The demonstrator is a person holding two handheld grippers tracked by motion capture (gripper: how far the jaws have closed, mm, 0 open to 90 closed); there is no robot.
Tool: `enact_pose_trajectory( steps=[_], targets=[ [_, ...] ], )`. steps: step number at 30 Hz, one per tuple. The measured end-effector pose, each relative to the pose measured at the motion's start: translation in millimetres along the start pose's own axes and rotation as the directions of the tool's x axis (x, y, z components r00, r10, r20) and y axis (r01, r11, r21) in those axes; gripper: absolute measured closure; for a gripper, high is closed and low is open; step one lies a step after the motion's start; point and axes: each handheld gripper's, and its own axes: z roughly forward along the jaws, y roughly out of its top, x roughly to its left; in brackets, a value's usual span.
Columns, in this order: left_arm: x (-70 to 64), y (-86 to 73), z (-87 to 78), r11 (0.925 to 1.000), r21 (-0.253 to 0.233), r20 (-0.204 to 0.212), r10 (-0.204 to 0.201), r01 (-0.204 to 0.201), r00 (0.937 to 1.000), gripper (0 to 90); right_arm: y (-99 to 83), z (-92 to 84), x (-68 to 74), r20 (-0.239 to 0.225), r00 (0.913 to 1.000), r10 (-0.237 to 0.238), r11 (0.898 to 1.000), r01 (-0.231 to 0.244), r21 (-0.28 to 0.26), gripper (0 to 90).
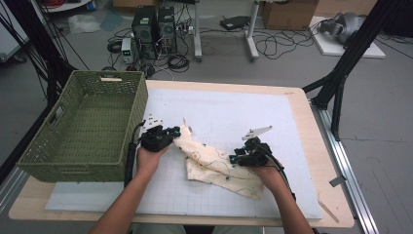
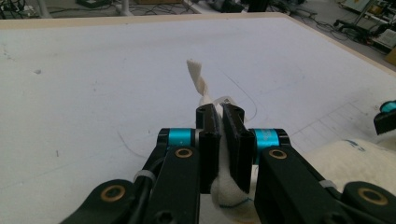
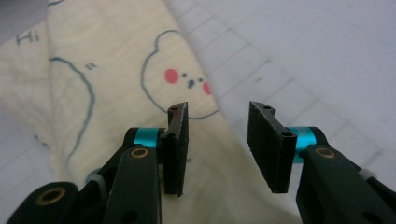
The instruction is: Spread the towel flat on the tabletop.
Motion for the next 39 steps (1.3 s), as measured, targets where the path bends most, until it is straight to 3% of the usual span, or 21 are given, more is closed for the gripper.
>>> enact_pose_trajectory(
  steps=[2,4,6,7,9,12,14,16,19,20,23,25,27,30,31,33,36,39],
  targets=[
    [0.3,-0.5,-0.9,1.0000,0.003,-0.002,0.000,0.000,1.0000,84.4,0.0,3.6,8.3,-0.008,0.9994,-0.035,0.999,0.035,0.026,56.1],
    [0.2,-1.0,-1.3,1.0000,-0.002,-0.001,0.000,0.000,1.0000,84.2,-0.4,6.5,15.4,0.026,0.9964,-0.081,0.996,0.080,0.047,55.5],
    [0.2,-1.2,-2.0,1.0000,0.000,0.001,0.000,0.000,1.0000,84.0,-0.2,7.0,18.9,0.044,0.9953,-0.086,0.995,0.084,0.057,55.6],
    [-0.1,-1.5,-2.0,1.0000,-0.003,-0.001,0.000,0.000,1.0000,84.0,-0.3,7.2,19.7,0.053,0.9945,-0.091,0.994,0.088,0.057,58.5],
    [-0.1,-1.8,-2.4,1.0000,-0.003,-0.001,-0.002,0.002,1.0000,84.0,0.0,5.5,23.4,0.034,0.9922,-0.120,0.991,0.117,0.069,83.7],
    [-0.9,-1.5,-3.1,1.0000,-0.007,0.007,-0.005,0.005,1.0000,84.0,1.5,-0.6,27.5,0.085,0.9796,-0.182,0.982,0.178,0.056,87.9],
    [-1.7,-1.0,-3.4,0.9999,-0.015,0.014,-0.002,0.003,0.9999,84.1,2.9,-11.4,23.6,0.143,0.9762,-0.163,0.986,0.165,-0.002,88.0],
    [-2.9,-0.4,-3.6,0.9998,-0.020,0.020,-0.004,0.005,0.9998,84.0,4.3,-22.6,20.2,0.204,0.9673,-0.150,0.985,0.164,-0.053,88.1],
    [-5.4,-0.4,-2.7,0.9998,-0.021,0.028,-0.003,0.003,0.9996,84.0,7.2,-35.9,22.5,0.303,0.9396,-0.159,0.975,0.198,-0.101,88.1],
    [-5.9,-0.6,-2.0,0.9998,-0.020,0.027,-0.003,0.004,0.9996,84.0,8.2,-38.3,23.3,0.314,0.9346,-0.168,0.970,0.213,-0.118,88.1],
    [-4.8,-1.1,-1.9,0.9999,-0.014,0.020,-0.002,0.002,0.9998,83.9,7.6,-32.9,31.1,0.232,0.9525,-0.197,0.971,0.222,-0.088,88.1],
    [-3.7,-1.3,-2.8,0.9998,-0.018,0.014,-0.005,0.005,0.9999,83.9,3.6,-24.2,40.2,0.141,0.9638,-0.226,0.969,0.238,-0.073,88.1],
    [-2.4,-1.6,-4.0,0.9998,-0.017,0.010,-0.007,0.008,0.9999,83.9,-1.5,-15.2,49.7,0.064,0.9665,-0.248,0.966,0.252,-0.056,88.0],
    [-1.4,-2.6,-5.5,0.9998,-0.015,0.005,-0.011,0.011,0.9999,83.8,-9.9,-1.6,60.6,-0.007,0.9637,-0.267,0.964,0.267,-0.021,87.9],
    [-1.3,-3.0,-5.6,0.9999,-0.013,0.005,-0.007,0.007,1.0000,83.8,-13.0,3.3,62.6,-0.014,0.9622,-0.272,0.962,0.272,0.003,87.8],
    [-1.5,-3.9,-6.1,0.9999,-0.011,0.007,-0.007,0.007,1.0000,83.7,-16.4,5.2,62.3,-0.014,0.9653,-0.261,0.965,0.260,-0.014,87.3],
    [-1.9,-3.7,-6.2,0.9999,-0.012,0.007,-0.003,0.003,1.0000,83.5,-16.9,3.5,59.6,-0.043,0.9725,-0.229,0.973,0.228,-0.021,77.6],
    [-2.1,-3.6,-6.4,0.9999,-0.013,0.008,-0.002,0.002,1.0000,83.5,-14.2,-3.6,58.0,-0.028,0.9751,-0.220,0.975,0.219,-0.042,66.9]
  ],
)
